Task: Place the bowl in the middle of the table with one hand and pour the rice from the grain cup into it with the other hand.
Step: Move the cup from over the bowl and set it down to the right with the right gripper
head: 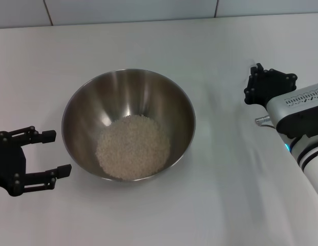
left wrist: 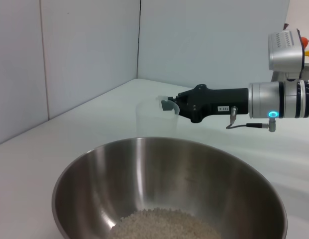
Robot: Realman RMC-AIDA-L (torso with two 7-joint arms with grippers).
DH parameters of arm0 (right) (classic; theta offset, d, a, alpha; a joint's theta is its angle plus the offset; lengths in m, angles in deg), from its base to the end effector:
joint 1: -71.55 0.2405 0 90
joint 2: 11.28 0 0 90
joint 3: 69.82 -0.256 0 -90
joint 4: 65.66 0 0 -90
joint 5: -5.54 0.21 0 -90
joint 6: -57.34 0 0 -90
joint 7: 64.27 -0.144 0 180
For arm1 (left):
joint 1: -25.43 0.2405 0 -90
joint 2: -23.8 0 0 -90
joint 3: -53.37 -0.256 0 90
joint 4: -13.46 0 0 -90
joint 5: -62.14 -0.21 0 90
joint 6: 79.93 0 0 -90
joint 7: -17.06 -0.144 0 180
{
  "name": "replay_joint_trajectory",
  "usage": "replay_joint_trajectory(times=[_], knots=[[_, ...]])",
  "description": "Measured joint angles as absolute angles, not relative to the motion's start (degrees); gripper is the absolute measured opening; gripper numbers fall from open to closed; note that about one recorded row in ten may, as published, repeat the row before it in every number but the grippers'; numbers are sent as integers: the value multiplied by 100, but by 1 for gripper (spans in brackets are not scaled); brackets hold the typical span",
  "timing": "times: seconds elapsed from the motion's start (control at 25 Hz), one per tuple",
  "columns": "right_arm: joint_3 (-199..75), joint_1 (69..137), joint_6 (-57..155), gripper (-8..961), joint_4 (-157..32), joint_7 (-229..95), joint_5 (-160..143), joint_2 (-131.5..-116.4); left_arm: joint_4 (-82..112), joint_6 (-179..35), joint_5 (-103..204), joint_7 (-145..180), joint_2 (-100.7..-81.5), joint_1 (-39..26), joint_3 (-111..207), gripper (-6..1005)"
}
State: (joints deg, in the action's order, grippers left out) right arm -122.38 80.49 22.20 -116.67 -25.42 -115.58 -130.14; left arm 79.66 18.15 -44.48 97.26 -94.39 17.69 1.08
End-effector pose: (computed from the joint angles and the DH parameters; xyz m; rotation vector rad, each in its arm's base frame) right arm 0.2748 0.3133 -0.0672 -1.7388 0.5364 0.3593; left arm -0.2895 0.2492 0.0552 -2.7510 -0.4126 -0.5087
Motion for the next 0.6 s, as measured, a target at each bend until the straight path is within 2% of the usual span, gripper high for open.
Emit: replay_joint_trajectory(times=[0.6], knots=[[-12100,8435,2228,30,-11051,-3434,-11941,-13016,7973,1789,-4447,9722,-9442,1741,108,812]])
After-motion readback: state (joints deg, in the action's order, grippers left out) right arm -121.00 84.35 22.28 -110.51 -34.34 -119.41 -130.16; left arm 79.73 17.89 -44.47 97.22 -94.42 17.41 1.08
